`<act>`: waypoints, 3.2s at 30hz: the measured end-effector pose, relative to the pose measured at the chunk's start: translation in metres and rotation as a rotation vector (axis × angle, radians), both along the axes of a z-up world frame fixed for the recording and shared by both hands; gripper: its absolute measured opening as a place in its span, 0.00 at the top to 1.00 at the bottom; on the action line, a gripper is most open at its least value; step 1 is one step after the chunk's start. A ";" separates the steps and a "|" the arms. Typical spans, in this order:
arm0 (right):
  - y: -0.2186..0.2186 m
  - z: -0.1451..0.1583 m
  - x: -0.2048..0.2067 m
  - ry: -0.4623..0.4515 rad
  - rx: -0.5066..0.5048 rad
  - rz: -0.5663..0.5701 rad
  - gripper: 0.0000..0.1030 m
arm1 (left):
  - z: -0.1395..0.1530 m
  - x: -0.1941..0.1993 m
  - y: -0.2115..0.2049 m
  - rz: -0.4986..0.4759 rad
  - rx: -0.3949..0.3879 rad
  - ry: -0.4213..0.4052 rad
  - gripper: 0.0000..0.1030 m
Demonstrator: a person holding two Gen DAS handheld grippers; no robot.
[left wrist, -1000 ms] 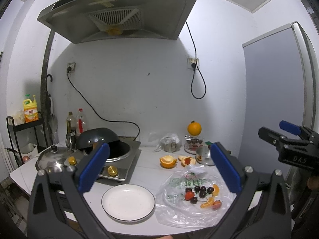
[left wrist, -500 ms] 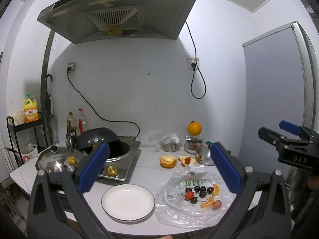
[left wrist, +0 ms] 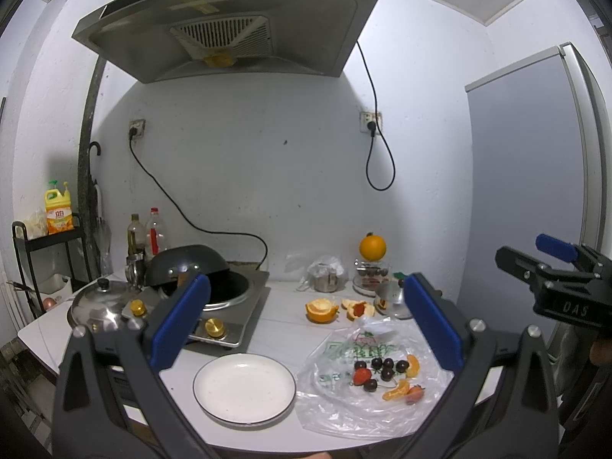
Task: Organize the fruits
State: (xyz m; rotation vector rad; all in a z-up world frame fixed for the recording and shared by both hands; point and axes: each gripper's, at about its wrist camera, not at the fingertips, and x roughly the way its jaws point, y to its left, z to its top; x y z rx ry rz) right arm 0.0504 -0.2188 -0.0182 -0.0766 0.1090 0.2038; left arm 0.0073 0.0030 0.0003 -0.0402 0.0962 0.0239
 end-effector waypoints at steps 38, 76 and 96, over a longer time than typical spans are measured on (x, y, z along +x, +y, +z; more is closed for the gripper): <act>-0.028 -0.056 0.067 0.163 -0.050 -0.043 0.04 | -0.056 0.081 -0.028 -0.042 0.011 0.182 0.00; -0.037 -0.213 0.180 0.618 -0.103 0.117 0.40 | -0.190 0.184 -0.072 -0.107 0.046 0.561 0.01; -0.034 -0.236 0.179 0.712 -0.054 0.245 0.48 | -0.222 0.205 -0.095 -0.141 0.089 0.663 0.01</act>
